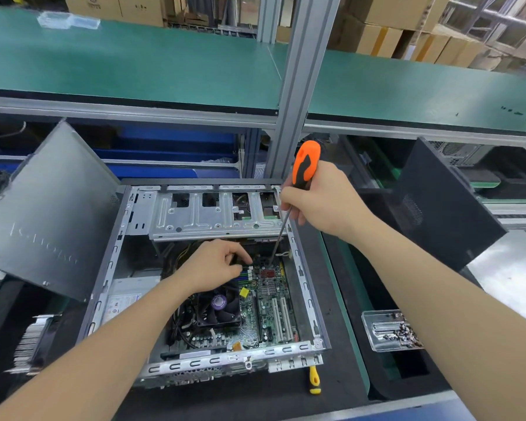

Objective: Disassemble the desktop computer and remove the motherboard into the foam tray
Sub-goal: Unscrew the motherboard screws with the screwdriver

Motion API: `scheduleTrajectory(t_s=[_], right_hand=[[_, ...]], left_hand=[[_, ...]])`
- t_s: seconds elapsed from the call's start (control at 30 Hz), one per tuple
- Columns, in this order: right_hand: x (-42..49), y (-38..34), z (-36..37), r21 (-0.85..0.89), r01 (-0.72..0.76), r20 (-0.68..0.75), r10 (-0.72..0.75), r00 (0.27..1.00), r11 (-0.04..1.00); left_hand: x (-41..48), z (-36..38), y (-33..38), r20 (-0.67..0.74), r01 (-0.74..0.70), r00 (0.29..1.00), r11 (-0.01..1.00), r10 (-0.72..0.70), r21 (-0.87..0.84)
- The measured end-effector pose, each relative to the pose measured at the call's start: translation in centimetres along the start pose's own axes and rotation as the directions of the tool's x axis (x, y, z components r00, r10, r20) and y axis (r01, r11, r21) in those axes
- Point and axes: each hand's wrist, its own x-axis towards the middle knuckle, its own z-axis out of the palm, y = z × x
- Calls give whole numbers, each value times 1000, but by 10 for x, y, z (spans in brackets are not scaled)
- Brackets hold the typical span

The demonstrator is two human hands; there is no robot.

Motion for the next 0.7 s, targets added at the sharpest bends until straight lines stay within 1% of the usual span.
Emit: scheduleTrajectory(t_s=[0.1, 0.17, 0.33, 0.7], right_hand=[[-1, -1, -4, 26, -6, -21, 6, 1000, 1000], [-2, -1, -3, 5, -5, -27, 5, 1000, 1000], [-5, 2, 4, -42, -12, -28, 11, 1000, 999], [-4, 6, 14, -23, -67, -32, 66, 997, 997]], left_hand=[[-1, 7, -3, 33, 0, 999, 997, -3, 76], [0, 9, -4, 47, 2, 999, 995, -6, 101], [1, 11, -6, 39, 4, 999, 995, -8, 103], [2, 12, -9, 18, 20, 1000, 995, -22, 100]])
